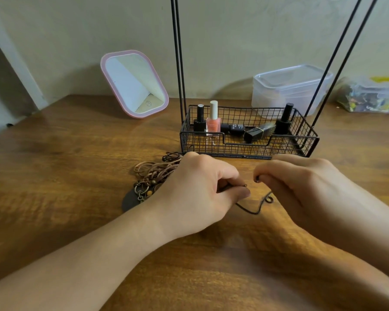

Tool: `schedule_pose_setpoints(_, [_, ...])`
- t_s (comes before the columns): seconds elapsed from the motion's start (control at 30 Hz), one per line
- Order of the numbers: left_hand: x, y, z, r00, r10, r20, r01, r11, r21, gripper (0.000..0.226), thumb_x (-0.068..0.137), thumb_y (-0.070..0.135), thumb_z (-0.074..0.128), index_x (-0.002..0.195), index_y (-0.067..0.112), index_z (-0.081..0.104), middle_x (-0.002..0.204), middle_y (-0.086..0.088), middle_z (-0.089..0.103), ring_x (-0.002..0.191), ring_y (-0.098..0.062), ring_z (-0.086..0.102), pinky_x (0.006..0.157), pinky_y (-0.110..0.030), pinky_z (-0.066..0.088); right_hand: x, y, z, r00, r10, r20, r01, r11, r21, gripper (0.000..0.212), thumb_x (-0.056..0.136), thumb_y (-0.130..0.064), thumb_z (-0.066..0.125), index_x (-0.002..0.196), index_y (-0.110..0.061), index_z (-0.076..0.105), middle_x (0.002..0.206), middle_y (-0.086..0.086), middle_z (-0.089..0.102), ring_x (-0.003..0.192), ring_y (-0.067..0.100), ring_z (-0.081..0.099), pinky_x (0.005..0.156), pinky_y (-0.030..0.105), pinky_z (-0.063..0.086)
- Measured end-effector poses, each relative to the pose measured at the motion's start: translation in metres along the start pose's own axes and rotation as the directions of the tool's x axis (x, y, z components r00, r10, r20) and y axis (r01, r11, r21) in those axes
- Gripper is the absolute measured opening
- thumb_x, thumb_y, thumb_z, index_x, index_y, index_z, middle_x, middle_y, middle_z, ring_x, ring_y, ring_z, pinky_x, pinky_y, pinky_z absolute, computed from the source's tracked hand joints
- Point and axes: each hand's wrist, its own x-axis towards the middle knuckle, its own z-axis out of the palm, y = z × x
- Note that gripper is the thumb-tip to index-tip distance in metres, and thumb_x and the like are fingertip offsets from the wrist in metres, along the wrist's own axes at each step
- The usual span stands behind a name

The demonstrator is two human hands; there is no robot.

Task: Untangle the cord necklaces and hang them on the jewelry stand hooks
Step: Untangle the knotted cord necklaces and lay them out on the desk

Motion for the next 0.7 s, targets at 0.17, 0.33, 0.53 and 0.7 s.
schedule_pose_setpoints(0.17, [-0.0003, 0.0009, -0.0006, 0.998, -0.056, 0.023, 0.058, 0.997, -0.054, 0.008, 0.085, 0.026, 0.077, 0.089, 0.021, 0.081, 0.068, 0.013, 0.07, 0.067, -0.004, 0.064, 0.055, -0.01, 0.047, -0.0009, -0.0064, 0.004, 0.997, -0.015, 0.075, 0.014, 1.0, 0.015, 0.02, 0.084, 0.002, 0.072, 0.099, -0.011, 0.07, 0.082, 0.001, 0.063, 0.061, 0.021, 0.061, 0.046, 0.034, 0.054])
schedule_pose_setpoints(0.33, [-0.001, 0.0012, -0.0002, 0.998, -0.048, 0.047, 0.05, 0.998, -0.043, 0.008, 0.086, 0.025, 0.076, 0.091, 0.021, 0.081, 0.07, 0.011, 0.071, 0.069, -0.006, 0.064, 0.056, -0.015, 0.048, -0.0001, -0.0061, 0.0082, 0.997, -0.033, 0.069, 0.033, 0.999, 0.003, 0.025, 0.082, 0.003, 0.074, 0.101, -0.012, 0.071, 0.081, 0.001, 0.064, 0.059, 0.021, 0.062, 0.045, 0.032, 0.054])
schedule_pose_setpoints(0.53, [-0.0004, 0.0002, 0.0, 0.997, -0.06, 0.052, 0.063, 0.997, -0.053, 0.008, 0.086, 0.025, 0.076, 0.089, 0.02, 0.081, 0.069, 0.009, 0.071, 0.069, -0.008, 0.064, 0.056, -0.015, 0.048, 0.0, -0.004, 0.0072, 0.999, -0.04, 0.009, 0.04, 0.999, 0.033, 0.019, 0.092, -0.016, 0.053, 0.1, -0.014, 0.07, 0.083, 0.001, 0.065, 0.062, 0.02, 0.064, 0.047, 0.036, 0.055])
schedule_pose_setpoints(0.7, [-0.0009, 0.0008, 0.0009, 0.995, -0.067, 0.07, 0.074, 0.993, -0.093, 0.007, 0.086, 0.024, 0.076, 0.086, 0.019, 0.081, 0.067, 0.009, 0.07, 0.065, -0.008, 0.063, 0.054, -0.015, 0.048, 0.0007, -0.0045, 0.007, 0.999, -0.05, 0.01, 0.05, 0.998, 0.025, 0.02, 0.091, -0.015, 0.054, 0.1, -0.012, 0.071, 0.082, 0.001, 0.065, 0.062, 0.02, 0.064, 0.047, 0.034, 0.055])
